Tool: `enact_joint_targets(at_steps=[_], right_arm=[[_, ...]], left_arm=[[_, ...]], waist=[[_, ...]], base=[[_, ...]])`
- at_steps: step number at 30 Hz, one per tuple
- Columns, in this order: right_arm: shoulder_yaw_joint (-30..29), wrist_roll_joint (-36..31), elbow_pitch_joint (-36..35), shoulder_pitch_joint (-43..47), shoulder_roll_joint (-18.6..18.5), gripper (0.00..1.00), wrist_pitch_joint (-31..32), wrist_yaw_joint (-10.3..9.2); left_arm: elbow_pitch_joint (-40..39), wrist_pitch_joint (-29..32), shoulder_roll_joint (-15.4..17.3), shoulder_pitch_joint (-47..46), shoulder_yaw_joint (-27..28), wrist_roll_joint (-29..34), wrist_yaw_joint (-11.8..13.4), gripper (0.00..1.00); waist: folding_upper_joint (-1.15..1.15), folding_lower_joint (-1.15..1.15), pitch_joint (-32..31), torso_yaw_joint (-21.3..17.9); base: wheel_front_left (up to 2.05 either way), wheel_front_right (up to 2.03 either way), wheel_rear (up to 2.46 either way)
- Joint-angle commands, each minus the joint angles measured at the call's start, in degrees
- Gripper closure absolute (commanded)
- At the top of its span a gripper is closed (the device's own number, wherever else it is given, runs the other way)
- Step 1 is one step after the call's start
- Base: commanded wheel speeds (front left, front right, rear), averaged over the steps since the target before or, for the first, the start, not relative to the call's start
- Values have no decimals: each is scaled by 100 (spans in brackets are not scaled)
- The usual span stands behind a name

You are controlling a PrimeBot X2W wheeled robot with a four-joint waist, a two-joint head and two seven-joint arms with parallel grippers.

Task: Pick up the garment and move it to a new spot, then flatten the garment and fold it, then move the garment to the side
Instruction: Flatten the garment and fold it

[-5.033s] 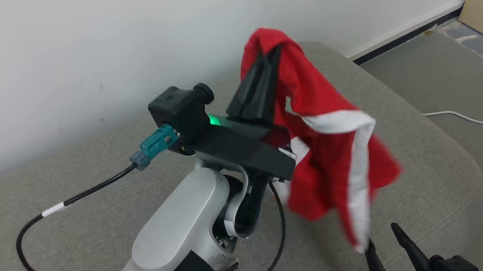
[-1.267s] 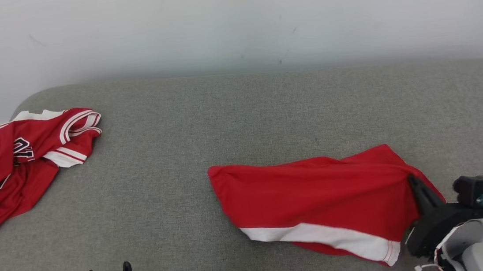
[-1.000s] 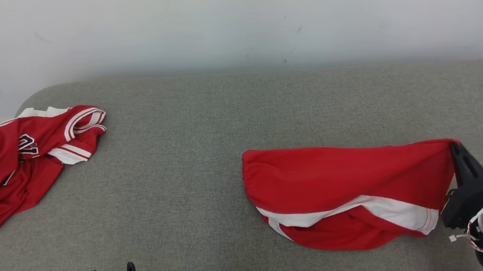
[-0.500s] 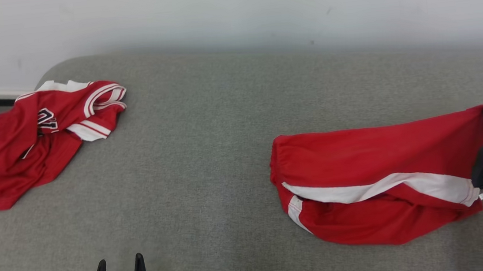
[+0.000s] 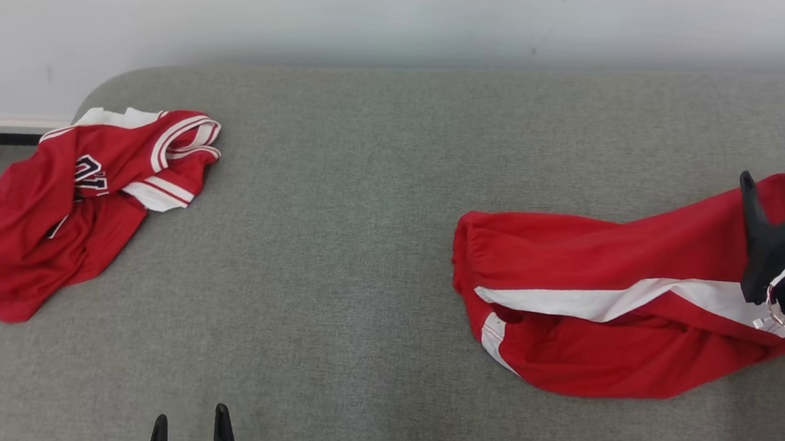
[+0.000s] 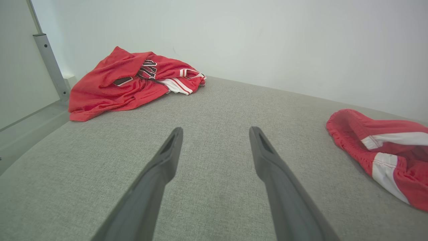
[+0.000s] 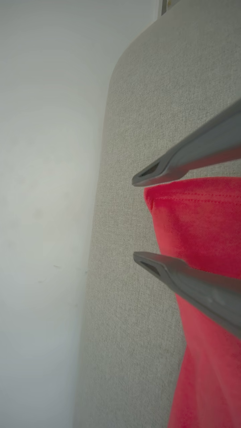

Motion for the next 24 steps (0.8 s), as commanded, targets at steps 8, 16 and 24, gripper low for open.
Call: enact_joint_targets(at_steps=[8,16,24], right_arm=[[183,500,-386,736,155,0,-346,5],[369,925,-1557,1893,495,0,-529,5],[400,919,-3026,3366,1094,0,-618,5]], left_arm=[[37,-19,-7,139,10,-37,55,0],[63,-19,-8,282,92,-110,134,0],[104,-19,-7,390,139,-207,190,0]], waist=[[-1,0,-512,-492],[-1,0,-785,-793],[-1,0,-981,-1043]], base=[[0,0,0],[0,0,0],[0,0,0]])
